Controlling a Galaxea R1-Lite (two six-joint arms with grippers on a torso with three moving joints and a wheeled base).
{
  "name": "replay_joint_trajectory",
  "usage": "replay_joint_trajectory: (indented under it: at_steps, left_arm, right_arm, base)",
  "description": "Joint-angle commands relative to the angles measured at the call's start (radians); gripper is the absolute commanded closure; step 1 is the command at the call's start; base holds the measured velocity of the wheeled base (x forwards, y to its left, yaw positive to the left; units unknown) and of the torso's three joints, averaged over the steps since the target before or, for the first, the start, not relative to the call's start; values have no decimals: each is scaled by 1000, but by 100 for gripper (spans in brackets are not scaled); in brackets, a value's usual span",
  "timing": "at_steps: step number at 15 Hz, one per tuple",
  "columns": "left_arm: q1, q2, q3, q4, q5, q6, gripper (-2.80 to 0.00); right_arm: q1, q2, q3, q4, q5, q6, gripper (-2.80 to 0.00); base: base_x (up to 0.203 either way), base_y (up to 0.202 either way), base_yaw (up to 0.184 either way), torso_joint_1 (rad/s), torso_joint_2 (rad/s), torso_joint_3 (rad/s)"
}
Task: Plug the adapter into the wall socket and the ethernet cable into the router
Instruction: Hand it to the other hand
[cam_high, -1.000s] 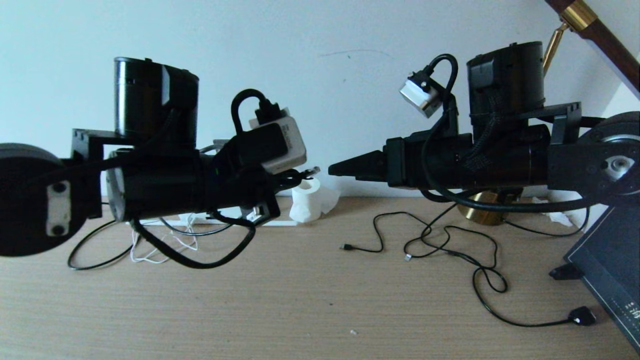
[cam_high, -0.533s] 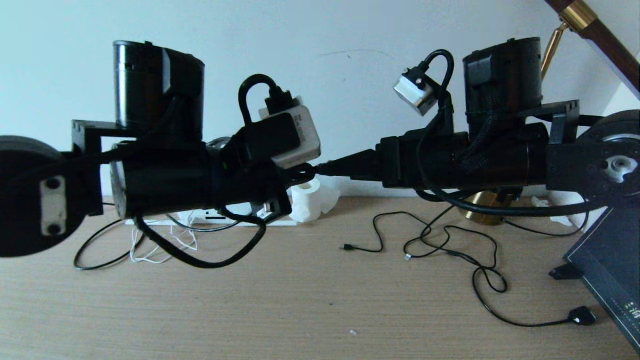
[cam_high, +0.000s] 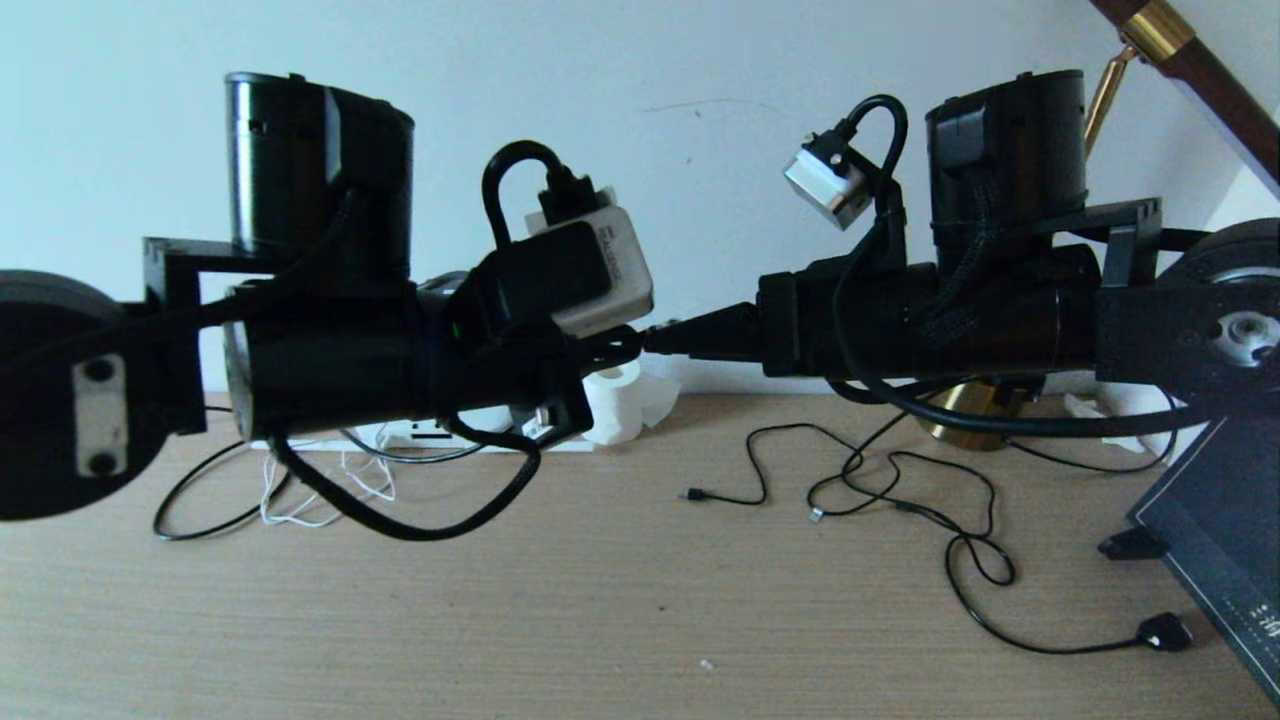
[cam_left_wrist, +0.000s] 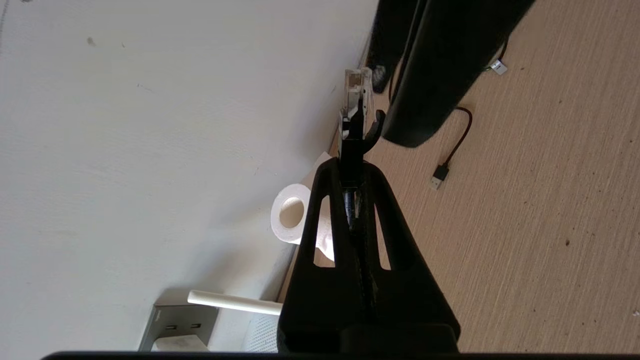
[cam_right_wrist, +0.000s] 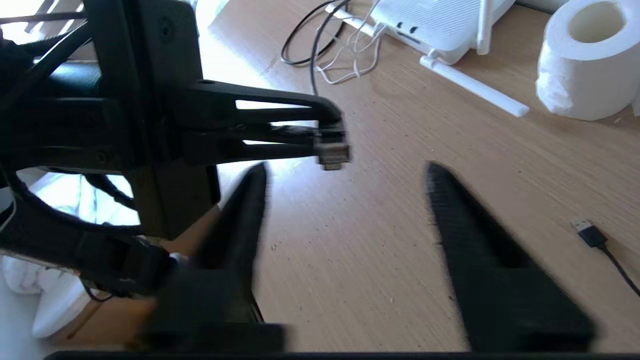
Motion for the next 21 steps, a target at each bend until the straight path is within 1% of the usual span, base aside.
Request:
replay_joint_trajectory:
  at_steps: [1,12,13,16,21]
  left_arm:
    - [-1,-1,2,-1,0,6,0]
    - [-19,-2,8,-1,-5,6,0]
    - [-19,-2,10,-1,-5,6,0]
    - [-21,-5,16,-3,-5,6,0]
    - [-33,-5,19,-3,-5,6,0]
  right_arm:
    - [6,-6,1,0,3,1,0]
    - [6,-13,8,0,-2,9,0]
    - [6,-20,16,0,-1,3,-280]
    - [6,-26,18,0,1,12,-280]
    - [6,-25,14,0,-1,4,-280]
  base:
    - [0,0,0,0,0,0]
    - [0,0,0,0,0,0]
    - [0,0,0,0,0,0]
    - [0,0,0,0,0,0]
    - [0,0,0,0,0,0]
